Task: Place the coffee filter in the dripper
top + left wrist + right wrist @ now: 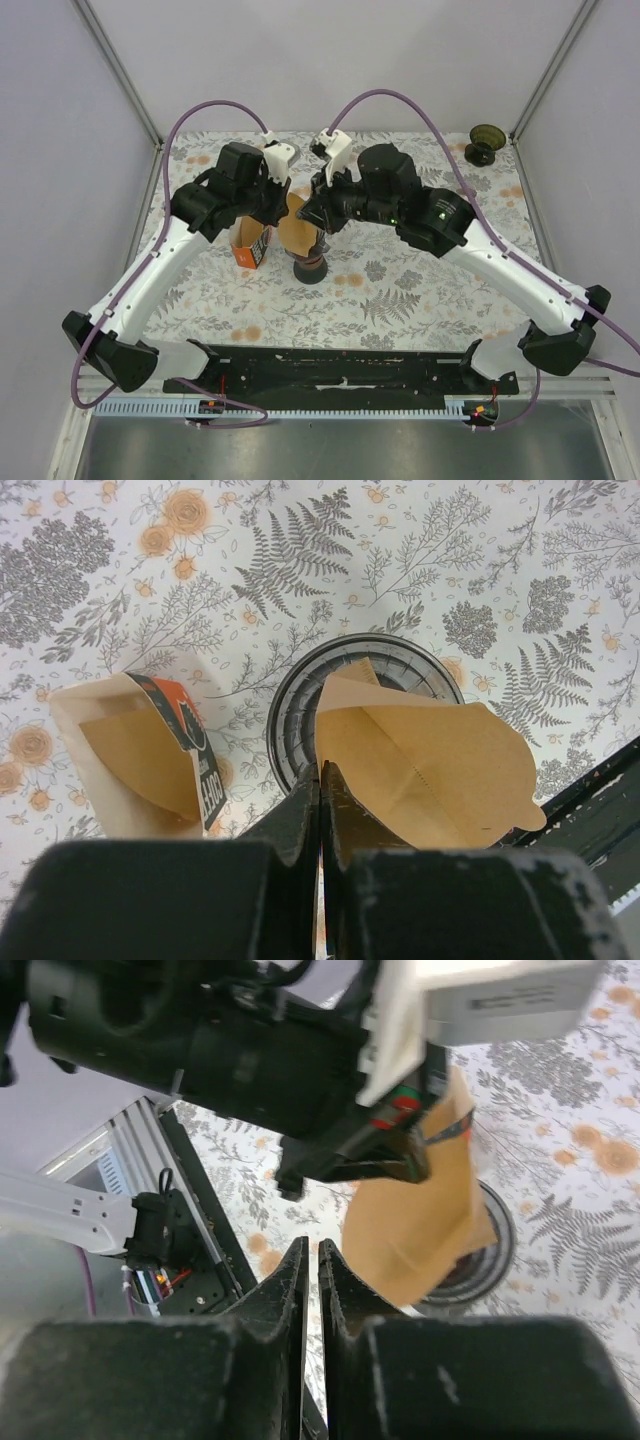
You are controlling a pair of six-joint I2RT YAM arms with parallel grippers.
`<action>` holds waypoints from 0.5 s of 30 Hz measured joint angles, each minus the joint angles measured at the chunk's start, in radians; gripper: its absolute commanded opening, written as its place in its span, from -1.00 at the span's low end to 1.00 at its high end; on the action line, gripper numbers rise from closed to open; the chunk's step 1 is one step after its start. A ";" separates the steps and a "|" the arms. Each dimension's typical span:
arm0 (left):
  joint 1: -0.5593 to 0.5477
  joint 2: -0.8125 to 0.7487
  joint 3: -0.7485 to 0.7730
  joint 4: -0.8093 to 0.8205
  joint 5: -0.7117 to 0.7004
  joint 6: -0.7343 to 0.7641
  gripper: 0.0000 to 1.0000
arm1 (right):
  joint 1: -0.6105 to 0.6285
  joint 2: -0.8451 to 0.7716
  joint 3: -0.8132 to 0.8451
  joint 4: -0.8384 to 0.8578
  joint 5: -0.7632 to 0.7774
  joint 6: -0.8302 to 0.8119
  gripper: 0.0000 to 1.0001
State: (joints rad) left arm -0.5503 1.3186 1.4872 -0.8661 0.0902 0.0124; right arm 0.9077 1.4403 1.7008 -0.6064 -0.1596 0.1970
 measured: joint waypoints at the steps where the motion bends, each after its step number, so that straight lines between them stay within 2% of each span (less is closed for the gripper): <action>1: 0.003 0.002 -0.003 0.000 0.007 -0.007 -0.96 | 0.016 0.002 0.000 0.020 0.001 0.004 -0.90; 3: 0.014 0.007 -0.006 -0.001 0.020 -0.020 -0.96 | 0.037 0.022 -0.001 0.043 0.010 0.021 -0.99; 15: 0.050 0.010 -0.012 0.000 0.065 -0.063 -0.96 | 0.031 0.217 -0.073 0.018 0.224 0.109 -1.00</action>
State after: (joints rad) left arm -0.5007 1.3281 1.4750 -0.8658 0.1551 -0.0509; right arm 0.9390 1.6569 1.6276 -0.5880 0.0647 0.3065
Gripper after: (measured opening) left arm 0.026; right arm 0.006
